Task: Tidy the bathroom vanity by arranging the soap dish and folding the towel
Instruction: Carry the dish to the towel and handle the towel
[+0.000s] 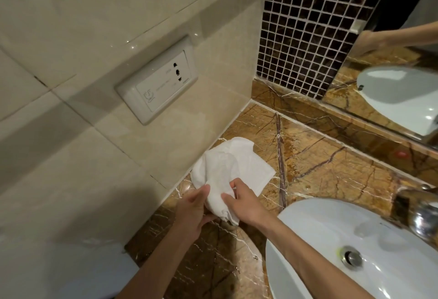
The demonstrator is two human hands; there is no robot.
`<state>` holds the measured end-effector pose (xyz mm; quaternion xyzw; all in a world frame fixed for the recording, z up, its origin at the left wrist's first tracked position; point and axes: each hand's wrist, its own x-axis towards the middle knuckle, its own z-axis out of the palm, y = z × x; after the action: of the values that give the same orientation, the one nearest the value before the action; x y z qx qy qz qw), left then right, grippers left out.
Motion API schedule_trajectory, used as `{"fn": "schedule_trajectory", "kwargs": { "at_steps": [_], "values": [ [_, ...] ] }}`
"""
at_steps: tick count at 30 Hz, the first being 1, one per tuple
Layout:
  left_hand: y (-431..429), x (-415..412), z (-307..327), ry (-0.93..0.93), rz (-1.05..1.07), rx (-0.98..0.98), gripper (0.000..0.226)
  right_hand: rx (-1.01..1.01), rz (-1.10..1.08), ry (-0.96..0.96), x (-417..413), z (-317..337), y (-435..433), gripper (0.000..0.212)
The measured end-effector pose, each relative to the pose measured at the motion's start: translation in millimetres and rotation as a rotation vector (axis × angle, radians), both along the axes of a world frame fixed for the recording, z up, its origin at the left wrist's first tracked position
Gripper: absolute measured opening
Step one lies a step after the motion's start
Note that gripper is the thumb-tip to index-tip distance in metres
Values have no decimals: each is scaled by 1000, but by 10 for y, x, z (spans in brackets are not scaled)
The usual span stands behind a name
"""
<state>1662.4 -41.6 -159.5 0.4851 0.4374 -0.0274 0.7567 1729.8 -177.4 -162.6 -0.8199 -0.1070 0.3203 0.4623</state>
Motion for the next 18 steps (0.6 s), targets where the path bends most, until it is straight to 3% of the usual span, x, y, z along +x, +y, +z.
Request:
{"fn": "schedule_trajectory", "kwargs": {
  "at_steps": [5, 9, 11, 14, 18],
  "values": [
    [12, 37, 58, 27, -15, 66, 26, 198, -189, 229, -54, 12, 33, 14],
    [-116, 107, 124, 51, -79, 241, 52, 448, -386, 429, -107, 56, -45, 27],
    [-225, 136, 139, 25, -83, 292, 55, 502, -408, 402, -149, 66, -95, 36],
    [-355, 147, 151, -7, -54, 317, 48, 408, -407, 215, -181, 43, -145, 49],
    [-423, 107, 122, -22, -85, 292, 43, 423, -538, 205, -121, 7, -219, 44]
  ]
}}
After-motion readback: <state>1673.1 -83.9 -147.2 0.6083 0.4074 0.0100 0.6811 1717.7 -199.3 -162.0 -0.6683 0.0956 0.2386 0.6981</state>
